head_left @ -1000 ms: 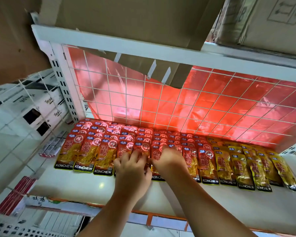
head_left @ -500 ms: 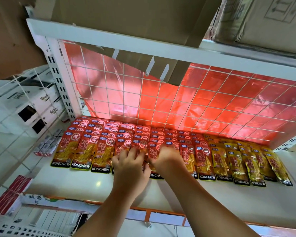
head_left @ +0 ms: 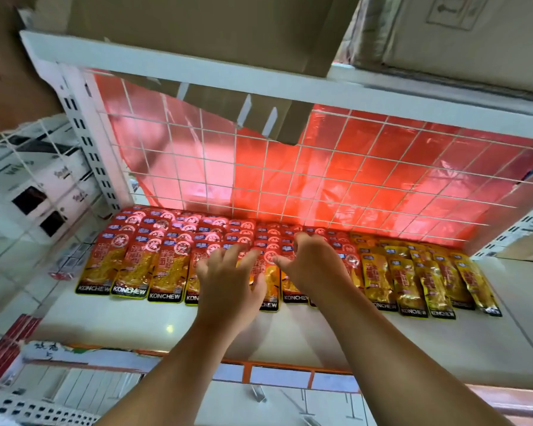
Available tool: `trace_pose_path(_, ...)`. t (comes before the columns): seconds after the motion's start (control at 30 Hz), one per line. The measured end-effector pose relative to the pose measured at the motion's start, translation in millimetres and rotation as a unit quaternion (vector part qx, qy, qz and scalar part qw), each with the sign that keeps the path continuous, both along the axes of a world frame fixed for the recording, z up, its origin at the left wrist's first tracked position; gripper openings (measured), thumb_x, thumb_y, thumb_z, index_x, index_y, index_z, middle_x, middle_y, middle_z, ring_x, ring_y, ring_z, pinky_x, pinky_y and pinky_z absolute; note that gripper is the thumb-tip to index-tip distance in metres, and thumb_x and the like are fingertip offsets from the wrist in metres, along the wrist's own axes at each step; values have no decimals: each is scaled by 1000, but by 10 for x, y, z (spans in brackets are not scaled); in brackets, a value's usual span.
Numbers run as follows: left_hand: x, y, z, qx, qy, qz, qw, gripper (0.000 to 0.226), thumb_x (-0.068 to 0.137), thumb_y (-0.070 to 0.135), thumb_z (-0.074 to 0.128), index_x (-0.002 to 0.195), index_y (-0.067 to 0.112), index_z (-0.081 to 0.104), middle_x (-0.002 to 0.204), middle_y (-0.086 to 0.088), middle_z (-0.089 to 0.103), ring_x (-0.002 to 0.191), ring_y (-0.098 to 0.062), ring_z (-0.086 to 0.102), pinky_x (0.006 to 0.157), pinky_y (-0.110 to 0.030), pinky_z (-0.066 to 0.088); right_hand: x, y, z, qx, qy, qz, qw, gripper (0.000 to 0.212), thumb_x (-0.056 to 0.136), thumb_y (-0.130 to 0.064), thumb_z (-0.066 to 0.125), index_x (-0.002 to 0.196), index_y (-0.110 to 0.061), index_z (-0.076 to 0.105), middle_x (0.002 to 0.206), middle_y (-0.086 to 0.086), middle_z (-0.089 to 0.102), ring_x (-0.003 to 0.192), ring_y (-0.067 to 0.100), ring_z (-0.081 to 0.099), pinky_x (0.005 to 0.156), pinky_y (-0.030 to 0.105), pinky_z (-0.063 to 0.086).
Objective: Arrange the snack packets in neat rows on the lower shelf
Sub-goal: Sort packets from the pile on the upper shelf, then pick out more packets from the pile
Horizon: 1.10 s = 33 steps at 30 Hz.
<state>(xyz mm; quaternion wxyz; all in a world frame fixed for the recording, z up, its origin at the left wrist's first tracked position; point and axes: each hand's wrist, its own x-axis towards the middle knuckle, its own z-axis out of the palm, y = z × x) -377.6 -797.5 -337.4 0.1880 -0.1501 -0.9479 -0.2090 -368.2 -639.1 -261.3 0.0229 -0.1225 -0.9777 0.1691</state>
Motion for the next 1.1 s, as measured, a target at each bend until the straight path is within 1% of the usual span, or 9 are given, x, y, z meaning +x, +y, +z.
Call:
trace_pose_path(0.1,-52,196,186,30,60,-35,997,38,84,33,65,121,25,68,121,1,64,110,-29,59,93,-52,41,56,221,281,-13,17,7,1000,39,85,-53,68,98,-17,57,95,6,64,85,27,63,71,35,52)
trace_pose_path(0.27,-51,710,791,47,143,-111,982,41,85,37,61,123,23,70,121,-1,67,109,-31,60,87,-44,44,299,755,881,-10,84,-2,996,37,89,-47,67,108,-16,58,104,5,56,90,28,60,72,32,44)
trace_pose_path(0.4,129,1313,1414,71,188,-166,965,46,84,38,60,127,23,69,124,-1,66,113,-31,59,90,-45,45,616,1289,1461,-6,168,-25,985,35,87,-44,70,108,-17,62,109,6,59,90,29,61,72,32,44)
trace_pose_path(0.57,673,2261,2176,65,247,-212,943,46,85,39,59,127,24,67,126,-2,64,118,-32,57,96,-46,43,1340,2142,2165,29,248,-51,967,30,85,-43,71,102,-20,62,103,4,62,85,26,56,67,30,34)
trace_pose_path(0.7,1243,3089,2630,62,261,-275,923,46,85,37,58,126,19,67,123,-6,66,113,-36,61,96,-50,48,2122,2947,2502,35,286,-83,954,25,84,-43,70,96,-23,62,97,2,65,88,27,62,70,32,46)
trace_pose_path(0.83,1868,3881,3009,70,226,-352,906,48,84,37,54,126,19,66,118,-6,69,112,-31,62,96,-44,48,2876,3778,2617,47,291,-126,947,26,86,-43,69,104,-25,63,100,0,66,88,25,62,77,36,52)
trace_pose_path(0.97,2373,4585,3252,69,73,-400,911,51,91,50,52,135,25,64,137,1,65,127,-22,58,104,-36,46,3357,4476,2528,81,174,-143,971,36,88,-52,67,117,-30,62,103,-4,64,90,24,66,77,36,54)
trace_pose_path(1.03,2514,4898,3287,25,32,-394,918,43,98,47,57,135,28,64,137,1,65,125,-22,59,99,-32,47,3516,4794,2458,176,116,-101,972,21,95,-42,64,110,-26,64,105,-3,68,96,24,67,74,31,50)
trace_pose_path(1.1,2563,5147,3295,-43,2,-392,919,36,100,51,55,125,30,70,121,3,72,108,-22,65,84,-31,49,3624,5042,2439,226,110,-94,963,17,99,-37,60,109,-25,65,108,-3,67,100,23,66,76,32,50)
